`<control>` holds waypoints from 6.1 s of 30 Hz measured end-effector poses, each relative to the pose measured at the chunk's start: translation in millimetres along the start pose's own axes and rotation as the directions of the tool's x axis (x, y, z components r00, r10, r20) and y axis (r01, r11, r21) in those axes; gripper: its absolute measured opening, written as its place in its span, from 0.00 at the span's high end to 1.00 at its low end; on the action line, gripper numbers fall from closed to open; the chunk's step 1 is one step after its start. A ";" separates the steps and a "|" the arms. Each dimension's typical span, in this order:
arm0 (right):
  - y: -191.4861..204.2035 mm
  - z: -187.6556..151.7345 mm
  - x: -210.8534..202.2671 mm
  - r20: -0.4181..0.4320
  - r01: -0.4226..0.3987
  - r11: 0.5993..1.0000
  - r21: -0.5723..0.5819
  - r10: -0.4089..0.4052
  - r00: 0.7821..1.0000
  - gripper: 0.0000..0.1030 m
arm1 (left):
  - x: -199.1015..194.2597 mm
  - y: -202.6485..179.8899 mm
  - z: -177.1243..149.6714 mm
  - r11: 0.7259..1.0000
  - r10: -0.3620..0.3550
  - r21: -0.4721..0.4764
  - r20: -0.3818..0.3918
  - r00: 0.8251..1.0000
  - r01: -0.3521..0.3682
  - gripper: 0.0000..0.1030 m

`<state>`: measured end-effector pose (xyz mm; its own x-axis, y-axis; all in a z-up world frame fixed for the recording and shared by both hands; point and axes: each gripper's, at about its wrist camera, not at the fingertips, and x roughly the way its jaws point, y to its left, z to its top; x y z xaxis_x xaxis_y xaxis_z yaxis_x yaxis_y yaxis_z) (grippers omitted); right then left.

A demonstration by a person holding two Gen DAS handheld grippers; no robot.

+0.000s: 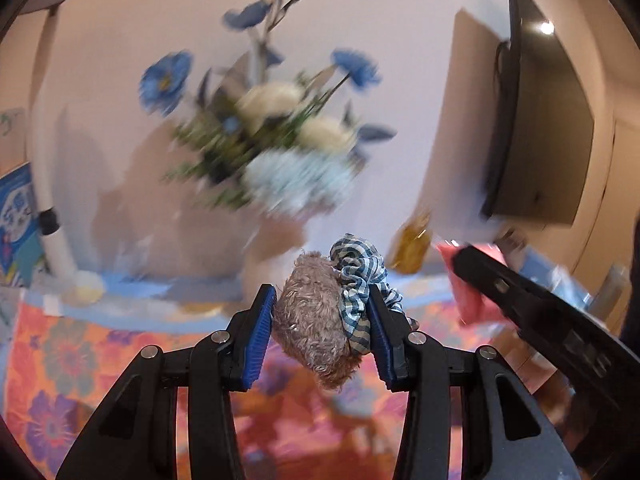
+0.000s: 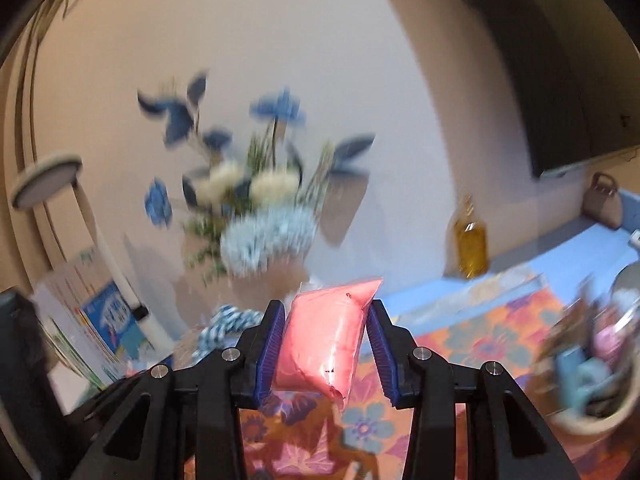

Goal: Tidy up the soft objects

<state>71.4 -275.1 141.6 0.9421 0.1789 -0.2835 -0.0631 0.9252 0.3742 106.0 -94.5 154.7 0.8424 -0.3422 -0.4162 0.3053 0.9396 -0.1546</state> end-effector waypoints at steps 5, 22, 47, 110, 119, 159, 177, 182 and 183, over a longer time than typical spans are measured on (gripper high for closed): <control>-33.2 27.5 -43.1 0.053 0.074 0.997 -0.002 -0.073 0.996 0.60 | -2.8 -52.1 17.1 0.995 -0.096 0.017 0.028 0.995 0.096 0.60; -164.3 18.3 -145.2 0.088 0.215 0.974 0.064 -0.221 0.971 0.60 | -29.0 -219.8 -8.3 0.956 -0.174 0.251 0.065 0.983 0.153 0.60; -259.3 4.1 -164.8 0.035 0.291 0.913 0.284 -0.313 0.949 0.60 | 24.7 -275.3 -36.2 0.917 -0.274 0.269 -0.117 0.955 0.296 0.60; 10.2 -85.6 -55.4 -0.152 0.116 0.980 -0.164 -0.142 0.978 0.10 | -90.9 13.8 -105.0 0.966 0.259 0.001 -0.021 0.966 -0.259 0.05; 4.2 -126.1 -24.9 -0.159 0.132 0.960 -0.248 -0.175 0.972 0.10 | -65.7 39.9 -142.6 0.958 0.278 -0.057 -0.061 0.959 -0.281 0.05; 2.5 -139.3 -0.9 -0.256 0.190 0.939 -0.288 -0.267 0.929 0.06 | -40.4 40.8 -149.6 0.954 0.289 -0.022 -0.203 0.935 -0.300 0.01; -0.2 -140.2 2.5 -0.268 0.186 0.938 -0.292 -0.267 0.925 0.06 | -38.3 41.8 -150.2 0.954 0.289 -0.021 -0.214 0.933 -0.300 0.01; -0.7 -140.5 3.0 -0.270 0.185 0.938 -0.293 -0.267 0.925 0.05 | -38.2 41.5 -150.1 0.953 0.290 -0.020 -0.213 0.933 -0.301 0.01; -0.3 -140.4 3.0 -0.270 0.186 0.938 -0.293 -0.268 0.925 0.05 | -38.2 41.8 -150.0 0.954 0.289 -0.020 -0.213 0.933 -0.300 0.01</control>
<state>28.0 -227.8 16.6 0.7996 0.0082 -0.6005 0.0197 0.9990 0.0398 20.0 -42.6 29.7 0.7798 -0.0484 -0.6242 0.0295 0.9987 -0.0405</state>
